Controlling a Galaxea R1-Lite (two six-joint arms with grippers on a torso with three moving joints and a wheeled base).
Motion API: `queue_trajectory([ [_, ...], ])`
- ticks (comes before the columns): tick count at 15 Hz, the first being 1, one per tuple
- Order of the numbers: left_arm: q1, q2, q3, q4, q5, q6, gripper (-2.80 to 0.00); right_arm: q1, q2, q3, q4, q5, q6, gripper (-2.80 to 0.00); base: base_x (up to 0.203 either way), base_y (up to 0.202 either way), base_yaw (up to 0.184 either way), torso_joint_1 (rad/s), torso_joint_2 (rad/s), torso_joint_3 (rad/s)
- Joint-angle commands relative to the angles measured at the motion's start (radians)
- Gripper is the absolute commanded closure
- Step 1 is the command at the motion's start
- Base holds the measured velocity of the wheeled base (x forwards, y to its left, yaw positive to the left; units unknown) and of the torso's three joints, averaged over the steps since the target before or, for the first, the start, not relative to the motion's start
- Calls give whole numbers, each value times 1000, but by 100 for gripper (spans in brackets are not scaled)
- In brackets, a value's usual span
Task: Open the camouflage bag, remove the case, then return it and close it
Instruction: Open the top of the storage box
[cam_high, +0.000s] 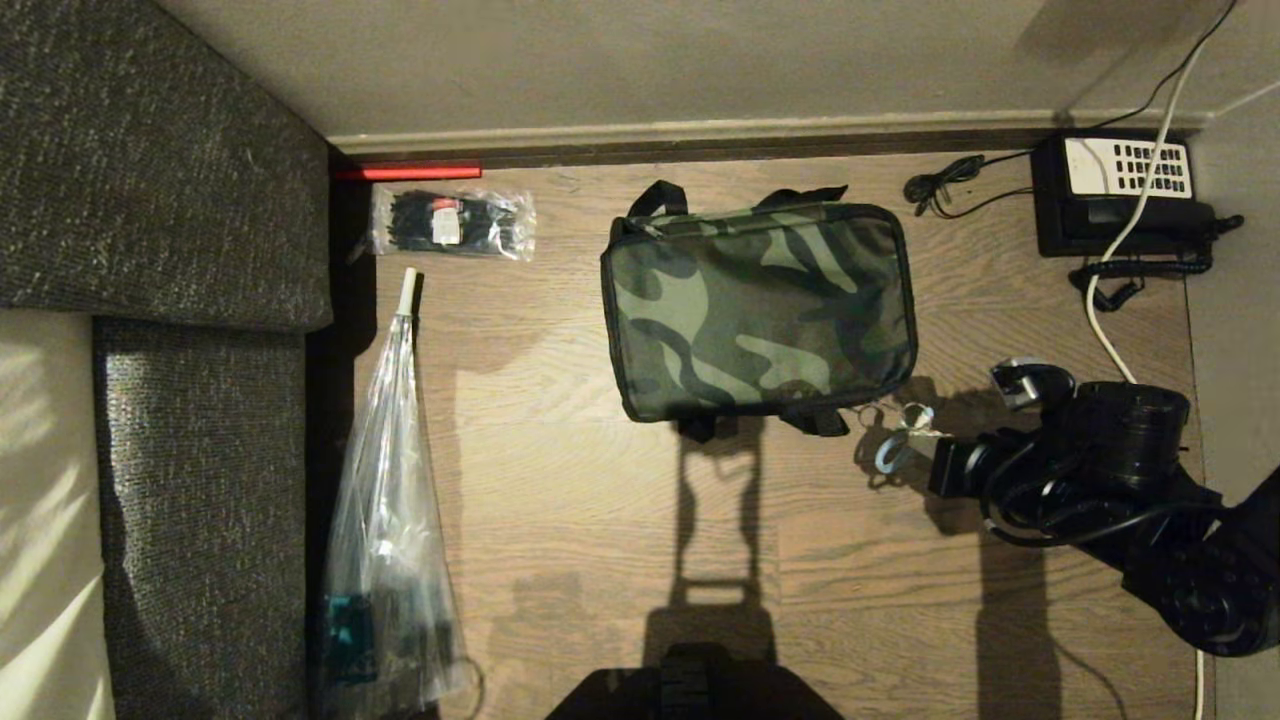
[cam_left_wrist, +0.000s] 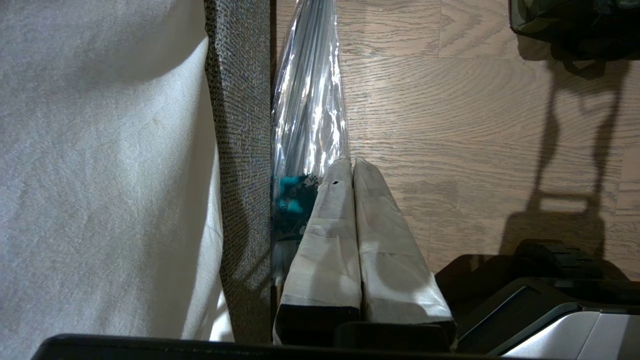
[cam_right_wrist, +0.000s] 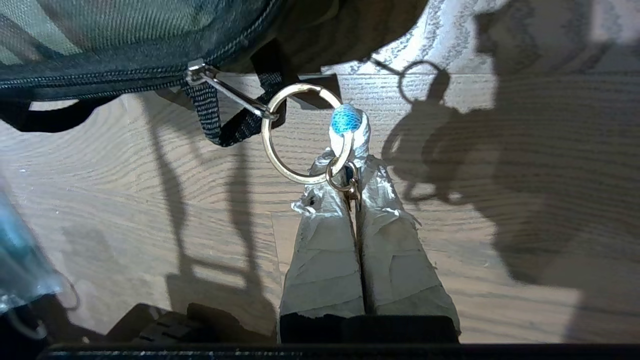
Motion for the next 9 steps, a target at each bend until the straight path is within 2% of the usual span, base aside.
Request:
queue_trajectory([
  [1, 0, 0, 0, 0, 0, 0, 0, -29, -12, -5, -1, 25, 0, 0, 0, 0, 0, 0, 0, 0],
  [9, 0, 0, 0, 0, 0, 0, 0, -52, -27, -17, 42, 33, -16, 0, 0, 0, 0, 0, 0, 0],
])
